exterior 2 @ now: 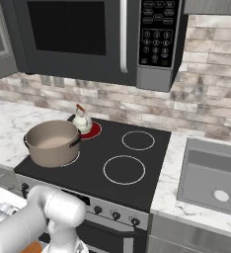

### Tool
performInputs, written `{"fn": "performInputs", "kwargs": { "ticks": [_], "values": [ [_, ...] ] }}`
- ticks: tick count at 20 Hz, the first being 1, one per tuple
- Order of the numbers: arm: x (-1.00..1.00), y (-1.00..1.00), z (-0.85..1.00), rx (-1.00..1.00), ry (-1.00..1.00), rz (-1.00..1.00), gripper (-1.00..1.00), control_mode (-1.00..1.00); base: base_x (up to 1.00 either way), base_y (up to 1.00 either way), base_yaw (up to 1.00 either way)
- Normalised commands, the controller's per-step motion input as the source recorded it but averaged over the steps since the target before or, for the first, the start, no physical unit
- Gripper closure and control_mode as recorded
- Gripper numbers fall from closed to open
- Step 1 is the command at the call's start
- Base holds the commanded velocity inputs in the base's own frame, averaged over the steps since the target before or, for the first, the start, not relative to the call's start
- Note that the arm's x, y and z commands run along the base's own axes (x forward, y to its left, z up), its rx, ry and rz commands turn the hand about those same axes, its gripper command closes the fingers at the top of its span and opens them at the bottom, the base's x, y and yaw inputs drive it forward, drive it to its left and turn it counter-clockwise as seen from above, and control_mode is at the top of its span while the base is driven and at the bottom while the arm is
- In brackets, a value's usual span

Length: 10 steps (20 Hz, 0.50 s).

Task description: Pick the kettle from the cabinet and place it on a stove burner. Then pick the pot from the counter and place it on another stove burner. Finally, turn both burners on.

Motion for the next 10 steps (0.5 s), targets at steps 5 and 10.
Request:
{"fn": "performInputs", "kwargs": {
  "ticks": [5,10],
  "values": [
    [0.12,0.00,0.00,0.00,0.05,-0.01,-1.00,-1.00,0.00,0.00,0.00],
    [0.10,0.00,0.00,0.00,0.04,-0.01,-1.00,-1.00,0.00,0.00,0.00]
  ]
}}
